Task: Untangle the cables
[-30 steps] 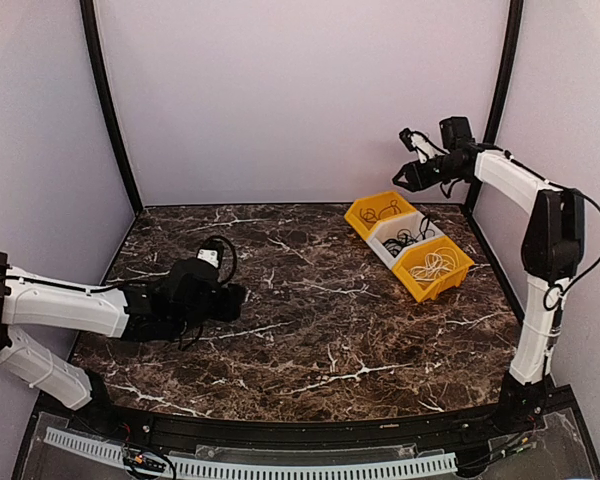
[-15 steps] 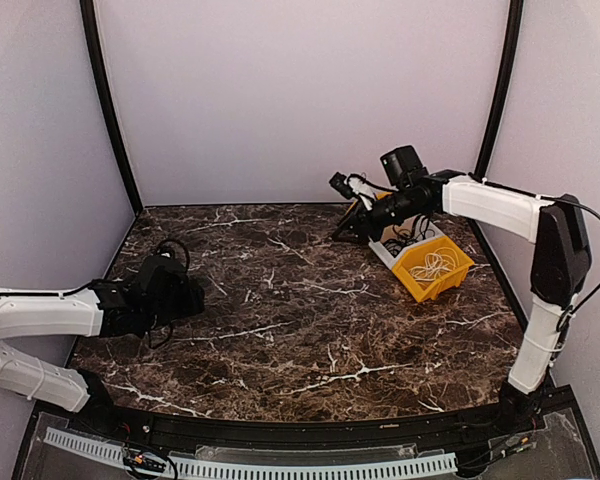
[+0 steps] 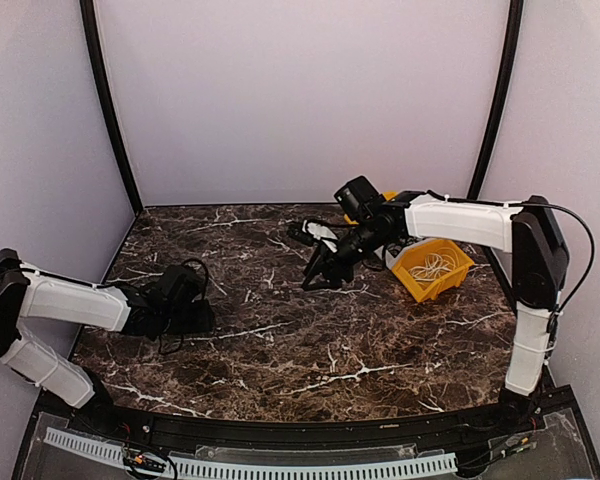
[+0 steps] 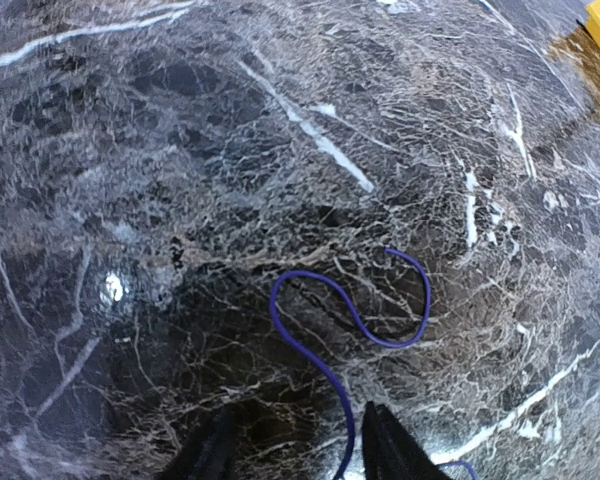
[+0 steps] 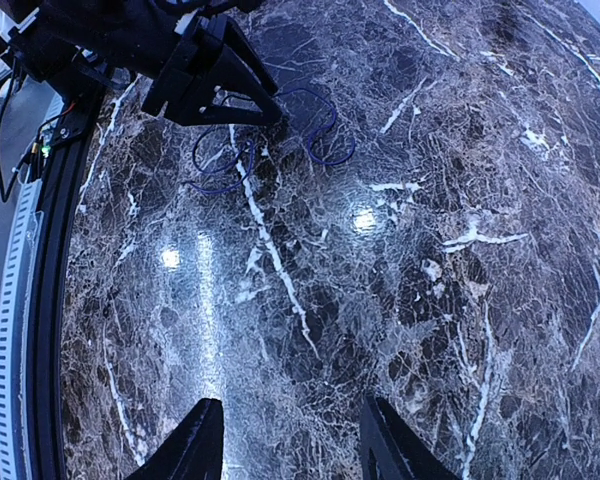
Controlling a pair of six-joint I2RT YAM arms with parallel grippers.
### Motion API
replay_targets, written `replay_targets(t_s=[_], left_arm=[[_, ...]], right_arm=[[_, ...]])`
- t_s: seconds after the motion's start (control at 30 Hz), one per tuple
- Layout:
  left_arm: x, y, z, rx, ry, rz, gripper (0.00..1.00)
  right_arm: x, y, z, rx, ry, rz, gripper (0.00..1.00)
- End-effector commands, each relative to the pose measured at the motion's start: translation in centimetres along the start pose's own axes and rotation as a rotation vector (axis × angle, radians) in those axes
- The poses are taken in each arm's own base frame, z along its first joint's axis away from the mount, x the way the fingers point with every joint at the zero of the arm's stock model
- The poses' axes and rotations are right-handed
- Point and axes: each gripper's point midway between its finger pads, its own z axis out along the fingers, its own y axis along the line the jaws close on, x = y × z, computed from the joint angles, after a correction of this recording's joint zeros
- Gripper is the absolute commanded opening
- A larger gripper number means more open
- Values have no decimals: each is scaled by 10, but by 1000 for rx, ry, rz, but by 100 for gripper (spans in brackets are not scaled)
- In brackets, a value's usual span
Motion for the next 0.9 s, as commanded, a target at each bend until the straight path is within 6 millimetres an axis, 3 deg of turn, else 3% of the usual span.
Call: replay_targets(t_s=[0.0,0.1,0.17,0.4,0.53,0.63,0.7,0.77,0.87], left_arm=[[-7,-15,7,37,5,65,37],[-12,-24,10,60,1,98,17],[-14,-34,12,108,-8,125,10],[-17,-89,15,383,-46,231,0],[-19,-133,0,626,-52,276,0],[-14,-156,-16,787,-41,301,0],[-7,-157,-13,792,-7,320,0],[-3,-146,2,700,27,327,21],[-13,-128,7,574,-3,335,37]], right_arm=[[-5,6,-2,-21,-18,-35,48],[2,8,2,-26,-4,-38,48],[7,9,5,-24,9,-40,48],[10,12,6,-31,15,-39,47],[13,14,4,-26,23,-47,47],[20,13,4,-6,34,-60,47],[27,10,7,8,49,-64,47],[31,7,10,12,61,-65,47],[34,2,17,11,76,-57,47]])
